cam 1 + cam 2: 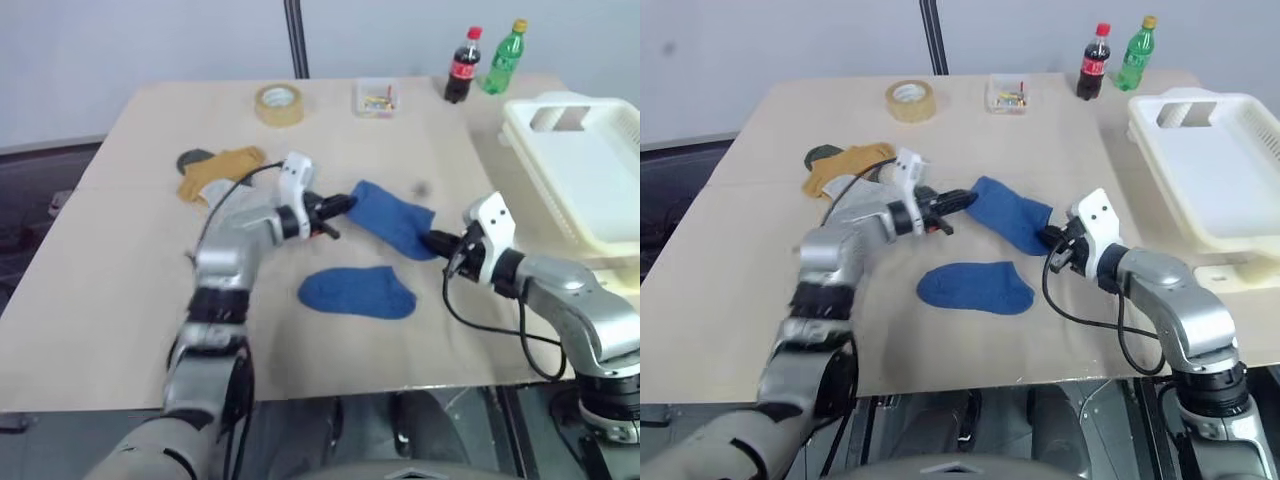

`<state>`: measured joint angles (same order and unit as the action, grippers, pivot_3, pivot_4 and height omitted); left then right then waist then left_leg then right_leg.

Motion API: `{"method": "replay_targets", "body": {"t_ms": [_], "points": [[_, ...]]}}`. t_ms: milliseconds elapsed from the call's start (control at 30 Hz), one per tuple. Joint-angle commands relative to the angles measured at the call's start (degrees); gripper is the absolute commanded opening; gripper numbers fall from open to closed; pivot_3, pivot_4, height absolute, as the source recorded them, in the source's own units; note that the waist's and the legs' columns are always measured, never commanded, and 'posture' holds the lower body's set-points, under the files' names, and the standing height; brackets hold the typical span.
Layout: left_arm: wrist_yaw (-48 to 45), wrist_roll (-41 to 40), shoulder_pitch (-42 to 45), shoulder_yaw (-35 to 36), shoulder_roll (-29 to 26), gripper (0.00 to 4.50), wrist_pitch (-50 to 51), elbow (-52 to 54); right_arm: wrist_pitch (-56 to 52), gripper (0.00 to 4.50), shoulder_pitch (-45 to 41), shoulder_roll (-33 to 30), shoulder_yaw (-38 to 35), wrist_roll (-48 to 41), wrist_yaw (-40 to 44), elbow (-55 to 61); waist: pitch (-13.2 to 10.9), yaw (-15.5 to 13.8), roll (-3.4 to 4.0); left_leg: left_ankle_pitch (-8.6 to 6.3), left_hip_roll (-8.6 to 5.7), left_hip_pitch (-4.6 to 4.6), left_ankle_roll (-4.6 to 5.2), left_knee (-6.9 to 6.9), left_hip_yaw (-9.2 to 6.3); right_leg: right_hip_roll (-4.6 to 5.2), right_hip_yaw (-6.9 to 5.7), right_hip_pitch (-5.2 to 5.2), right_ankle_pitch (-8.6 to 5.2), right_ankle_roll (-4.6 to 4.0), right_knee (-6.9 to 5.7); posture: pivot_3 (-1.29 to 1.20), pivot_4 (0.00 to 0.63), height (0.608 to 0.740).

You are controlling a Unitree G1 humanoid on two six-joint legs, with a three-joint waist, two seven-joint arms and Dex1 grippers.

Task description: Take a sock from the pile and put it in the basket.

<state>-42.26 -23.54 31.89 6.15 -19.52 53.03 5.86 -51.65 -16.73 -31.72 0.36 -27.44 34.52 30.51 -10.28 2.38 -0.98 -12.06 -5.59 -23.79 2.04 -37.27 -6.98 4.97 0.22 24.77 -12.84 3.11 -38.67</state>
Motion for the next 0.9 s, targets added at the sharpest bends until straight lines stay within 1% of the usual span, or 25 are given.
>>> {"method": "replay_targets", "body": {"t_ms": [33, 100, 167, 267, 400, 567, 700, 800, 900], "points": [[4.52, -6.09, -6.06, 3.57, -1.35, 0.06, 10.74, 15.77, -2.14, 0.00, 1.25, -1.80, 0.90, -1.92, 0.81, 4.45, 0.00, -0.45, 0.00, 0.00, 0.02, 0.02, 0.00, 0.00, 0.00, -0.02, 0.01, -0.01, 0.00, 0.00, 0.02, 0.00, 0.150, 0.740], [6.88, -8.00, -9.68, 5.13, -1.70, 0.06, 14.42, 20.90, -3.09, 0.00, 2.00, -2.26, 1.25, -2.44, 0.46, 4.80, 0.00, -1.51, -0.01, -0.01, -0.01, 0.03, 0.02, -0.02, -0.01, -0.06, -0.05, -0.06, 0.00, 0.01, 0.03, 0.00, 0.150, 0.740], [9.25, -9.09, -12.27, 6.70, -1.66, 0.06, 16.65, 24.08, -3.45, 0.00, 2.61, -2.68, 1.97, -2.27, 0.07, 4.78, 0.00, -1.98, -0.01, 0.00, 0.00, 0.05, 0.01, -0.09, 0.00, -0.09, -0.17, -0.15, 0.00, 0.02, 0.09, 0.00, 0.150, 0.740], [11.24, -9.61, -15.71, 6.16, -2.31, 0.06, 17.55, 26.65, -2.64, 0.00, 2.70, -4.06, 3.88, -0.84, 0.38, 3.65, 0.00, -2.20, -0.01, 0.00, 0.00, 0.19, 0.01, -0.16, -0.01, -0.09, -0.33, -0.38, 0.01, 0.08, 0.15, 0.00, 0.150, 0.740], [12.60, -10.37, -17.86, 4.93, -2.91, 0.06, 17.89, 26.99, -1.70, 0.00, 2.32, -5.23, 5.11, -0.15, 0.99, 2.15, 0.00, -2.23, -0.01, 0.00, 0.01, 0.28, 0.01, -0.15, -0.01, -0.06, -0.36, -0.48, 0.02, 0.09, 0.20, 0.00, 0.150, 0.740], [13.82, -10.10, -18.85, 3.86, -2.95, 0.06, 15.58, 25.20, -0.45, 0.00, 2.17, -5.20, 6.84, 1.40, 0.81, 0.96, 0.00, -2.30, -0.01, 0.00, 0.08, 0.22, 0.01, -0.04, -0.03, -0.05, -0.37, -0.46, 0.03, 0.07, 0.42, 0.00, 0.150, 0.740], [13.63, -10.08, -18.91, 2.19, -3.26, 1.29, 14.16, 23.77, 0.73, 0.00, 2.80, -5.37, 8.31, 2.84, 0.97, 0.38, 0.00, -2.51, -0.01, 0.00, 0.08, 0.14, 0.02, -0.01, -0.06, -0.05, -0.39, -0.46, 0.04, 0.07, 0.60, 0.00, 0.150, 0.740], [13.52, -10.26, -19.10, 1.88, -3.90, 2.71, 13.41, 23.15, 1.45, 0.00, 3.35, -6.15, 9.18, 3.92, 1.55, 0.23, 0.00, -2.69, -0.01, -0.02, 0.07, 0.12, 0.03, 0.01, -0.06, -0.04, -0.39, -0.46, 0.04, 0.07, 0.66, 0.00, 0.150, 0.740], [12.68, -11.57, -19.56, 3.58, -5.19, 3.90, 13.53, 23.65, 3.52, 0.00, 3.48, -7.16, 9.19, 4.69, 2.95, -0.26, 0.00, -2.94, -0.01, -0.02, 0.07, 0.12, 0.04, 0.06, -0.06, -0.04, -0.39, -0.45, 0.04, 0.06, 0.68, 0.00, 0.150, 0.740]]}}
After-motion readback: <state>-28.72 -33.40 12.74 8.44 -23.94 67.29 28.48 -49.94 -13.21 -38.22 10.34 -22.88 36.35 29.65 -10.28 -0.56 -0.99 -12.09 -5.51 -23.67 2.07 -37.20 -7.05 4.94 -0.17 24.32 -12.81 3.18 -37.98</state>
